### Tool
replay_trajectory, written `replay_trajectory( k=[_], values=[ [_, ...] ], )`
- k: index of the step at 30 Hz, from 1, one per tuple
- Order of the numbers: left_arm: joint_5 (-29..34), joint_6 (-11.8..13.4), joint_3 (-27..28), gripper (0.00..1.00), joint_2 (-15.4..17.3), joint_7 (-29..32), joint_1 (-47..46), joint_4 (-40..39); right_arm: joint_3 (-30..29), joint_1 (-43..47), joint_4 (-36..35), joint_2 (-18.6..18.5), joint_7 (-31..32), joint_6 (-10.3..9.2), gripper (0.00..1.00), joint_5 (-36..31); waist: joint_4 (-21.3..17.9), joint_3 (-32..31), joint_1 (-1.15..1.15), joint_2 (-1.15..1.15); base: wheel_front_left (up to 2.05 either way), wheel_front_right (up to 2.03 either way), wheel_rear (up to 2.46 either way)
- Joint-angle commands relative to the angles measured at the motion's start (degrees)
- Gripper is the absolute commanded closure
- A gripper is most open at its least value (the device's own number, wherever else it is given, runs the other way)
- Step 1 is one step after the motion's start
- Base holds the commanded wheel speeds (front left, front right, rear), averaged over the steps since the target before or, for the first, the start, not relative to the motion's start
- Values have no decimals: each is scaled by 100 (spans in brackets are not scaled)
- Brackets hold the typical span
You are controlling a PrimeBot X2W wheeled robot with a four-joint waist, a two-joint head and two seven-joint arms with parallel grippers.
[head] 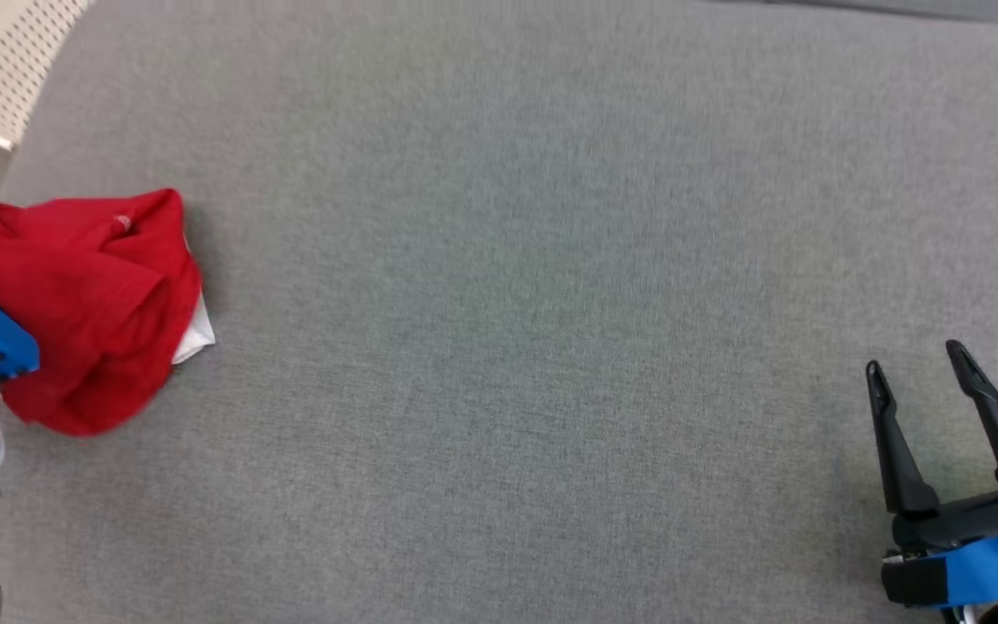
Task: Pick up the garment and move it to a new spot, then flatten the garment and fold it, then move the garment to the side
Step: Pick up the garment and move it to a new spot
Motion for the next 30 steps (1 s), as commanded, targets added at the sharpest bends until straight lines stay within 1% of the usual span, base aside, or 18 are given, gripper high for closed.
replay_trajectory(
  k=[1,5,8,11,16,17,21,24,27,30],
  values=[
    [25,-22,-18,100,35,-208,-95,-111,20,30,50,77,-20,-2,0,38,-81,-235,1,-1,0,0,0],
    [68,-52,-173,100,106,-447,-68,-578,77,92,143,277,-20,-2,0,85,-161,-682,1,-1,0,0,0],
    [126,-67,-341,100,114,-388,12,-1111,118,180,220,442,-20,-2,0,116,-275,-1046,1,-1,0,0,0],
    [136,-74,-502,100,51,-157,141,-1773,136,284,263,566,-20,-2,0,153,-452,-1340,1,-1,0,0,0],
    [95,-8,-767,100,-146,409,520,-3055,190,392,263,704,-20,-2,0,180,-908,-1647,1,-1,0,0,0],
    [95,-8,-767,100,-146,409,520,-3055,190,392,263,704,-20,-2,0,180,-908,-1647,1,-1,0,0,0],
    [89,101,-1044,100,-403,829,899,-4037,195,475,252,776,-20,-2,0,197,-1324,-1756,1,-1,0,0,0],
    [62,187,-1289,100,-632,1104,1131,-4546,174,515,239,810,-20,-2,0,227,-1616,-1773,1,-1,0,0,0],
    [63,236,-1536,100,-852,1286,1296,-4817,153,561,224,833,-20,-1,0,239,-1896,-1734,1,-1,0,0,0],
    [105,252,-1839,100,-1092,1389,1428,-4862,153,555,201,856,-20,-2,0,260,-2142,-1630,1,-1,0,0,0]
  ],
)
